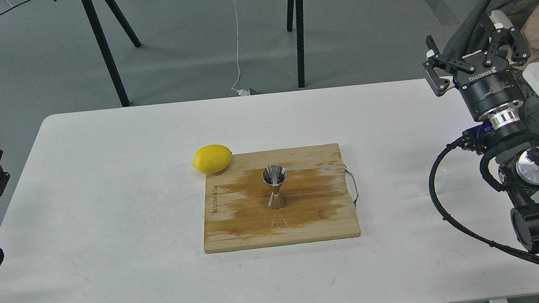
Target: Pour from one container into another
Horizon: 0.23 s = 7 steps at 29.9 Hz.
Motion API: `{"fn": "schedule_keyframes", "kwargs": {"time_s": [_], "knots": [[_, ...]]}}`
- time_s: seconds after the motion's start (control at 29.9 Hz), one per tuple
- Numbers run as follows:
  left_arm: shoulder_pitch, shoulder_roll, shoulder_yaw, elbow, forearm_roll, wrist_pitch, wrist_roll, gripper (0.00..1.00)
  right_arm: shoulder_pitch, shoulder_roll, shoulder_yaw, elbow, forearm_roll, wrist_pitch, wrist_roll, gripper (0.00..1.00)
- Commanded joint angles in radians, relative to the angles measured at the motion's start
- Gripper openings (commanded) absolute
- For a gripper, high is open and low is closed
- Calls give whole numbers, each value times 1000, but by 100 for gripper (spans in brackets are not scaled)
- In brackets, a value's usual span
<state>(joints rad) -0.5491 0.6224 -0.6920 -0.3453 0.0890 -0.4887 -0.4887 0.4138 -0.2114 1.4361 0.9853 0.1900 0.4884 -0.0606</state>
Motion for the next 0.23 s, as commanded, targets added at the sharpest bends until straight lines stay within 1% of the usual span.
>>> {"fn": "schedule_keyframes", "kwargs": {"time_s": [0.0,0.2], "knots": [[-9,2,0,0,0,0,0,97,-9,3,-3,7,2,0,5,96],[-22,-1,6,0,2,0,0,97,-18,3,0,-25,0,0,11,96]]}}
